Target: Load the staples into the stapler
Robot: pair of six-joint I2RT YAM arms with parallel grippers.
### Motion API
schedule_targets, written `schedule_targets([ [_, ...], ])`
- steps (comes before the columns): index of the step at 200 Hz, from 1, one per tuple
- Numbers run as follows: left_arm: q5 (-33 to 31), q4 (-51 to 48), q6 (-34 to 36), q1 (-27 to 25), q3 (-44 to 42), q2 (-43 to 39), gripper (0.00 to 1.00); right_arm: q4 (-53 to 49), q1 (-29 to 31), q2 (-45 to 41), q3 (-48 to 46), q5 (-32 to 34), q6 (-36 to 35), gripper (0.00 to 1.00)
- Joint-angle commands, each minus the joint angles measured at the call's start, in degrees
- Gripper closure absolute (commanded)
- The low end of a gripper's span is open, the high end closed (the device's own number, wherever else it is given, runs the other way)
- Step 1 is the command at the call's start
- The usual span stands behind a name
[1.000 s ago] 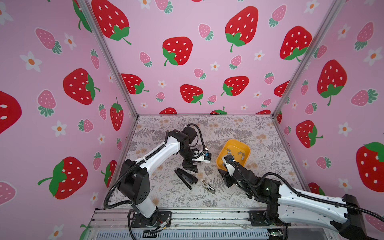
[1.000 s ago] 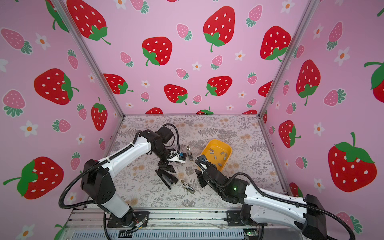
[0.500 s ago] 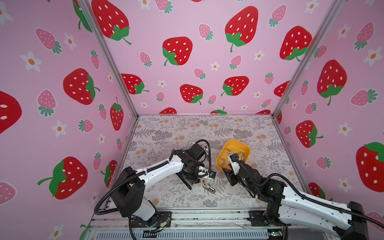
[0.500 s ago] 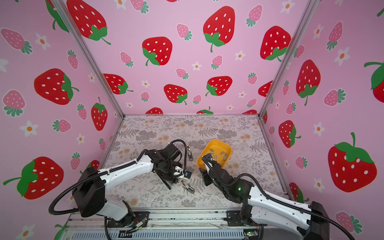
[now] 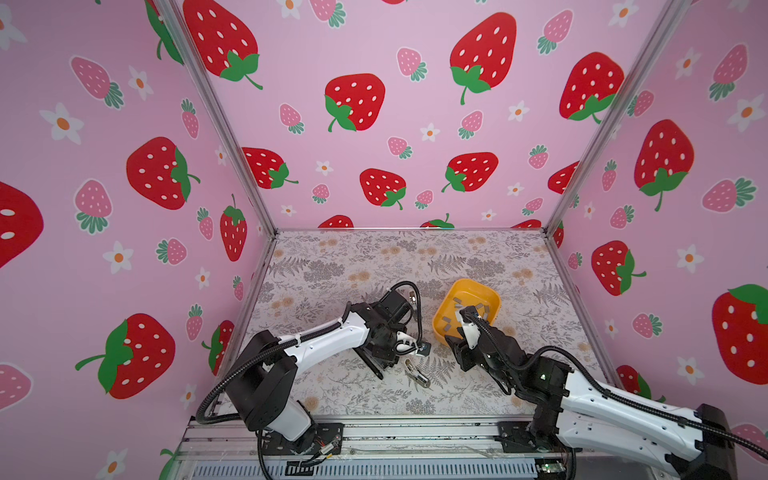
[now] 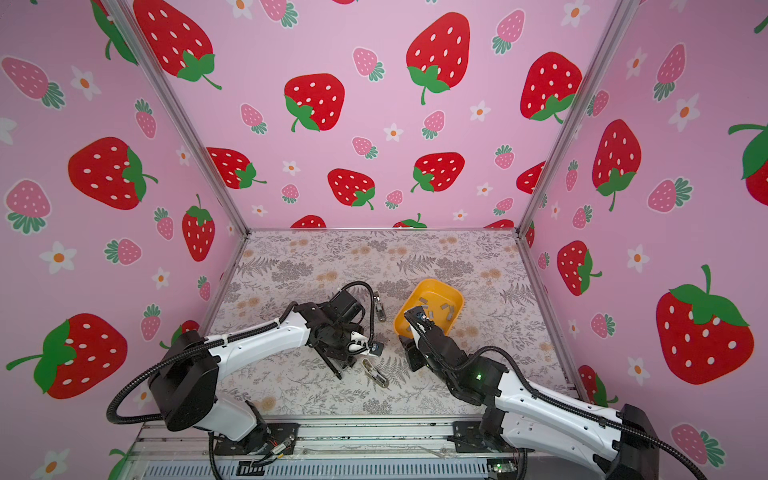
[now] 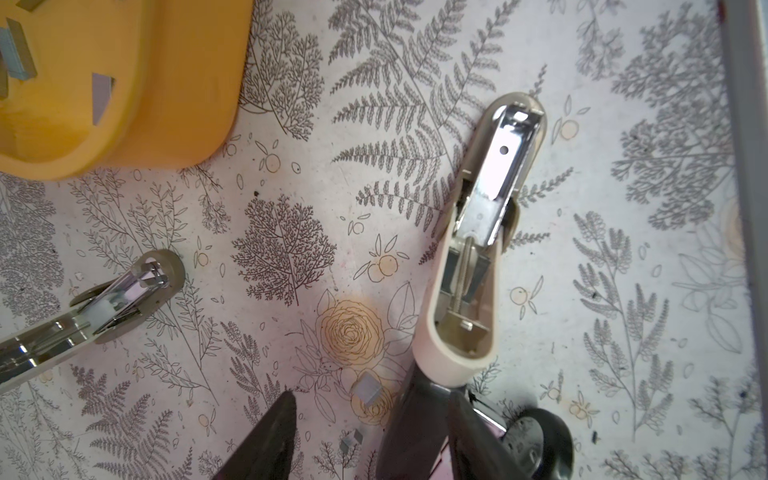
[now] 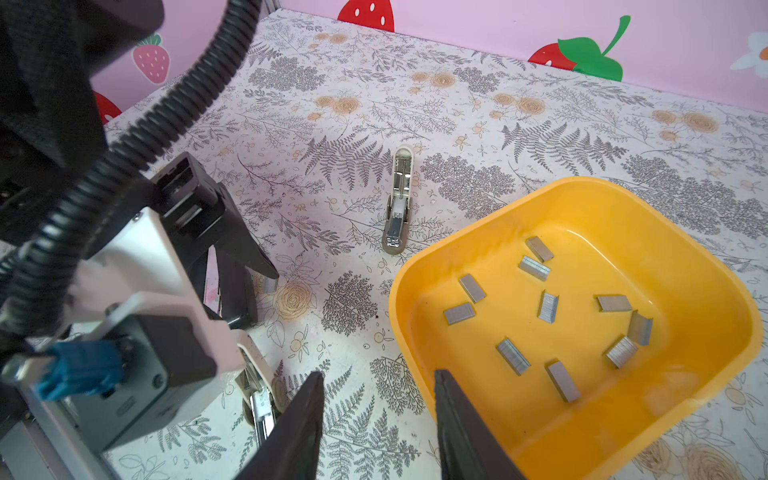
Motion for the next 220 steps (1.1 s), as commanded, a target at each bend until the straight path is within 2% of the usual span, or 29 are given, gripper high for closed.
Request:
schedule_targets([
  [1, -0.2, -2.5, 1.9, 0.8, 0.2, -0.5, 0.4, -0.6, -0.4, -0.2, -0.8, -0.7, 0.6, 0.54],
  [26, 3.2, -1.4, 1.9, 2.5, -0.4, -4.2, 0.36, -0.7, -0.5, -0.7, -1.0, -0.9, 0.6, 0.54],
  [53, 3.9, -1.4, 2.7, 2.3, -1.2, -4.8, 0.35, -0.7, -0.7, -0.9, -1.1, -0.9, 0.6, 0.54],
  [126, 0.2, -2.7, 3.5, 0.7, 0.0, 2.9, 0.37, -0.5, -1.0, -0.3, -1.1, -1.2, 0.6, 0.54],
  [170, -0.3, -2.8, 3.8, 0.5, 0.3, 4.5, 0.38, -0.5, -1.2, -0.1, -1.1, -1.3, 0.6, 0.54],
  [220, -5.4, -2.7, 3.8, 0.1, 0.3, 6.9, 0.39, -0.5, -1.4, 0.1, -1.1, -1.5, 0.5, 0.54],
])
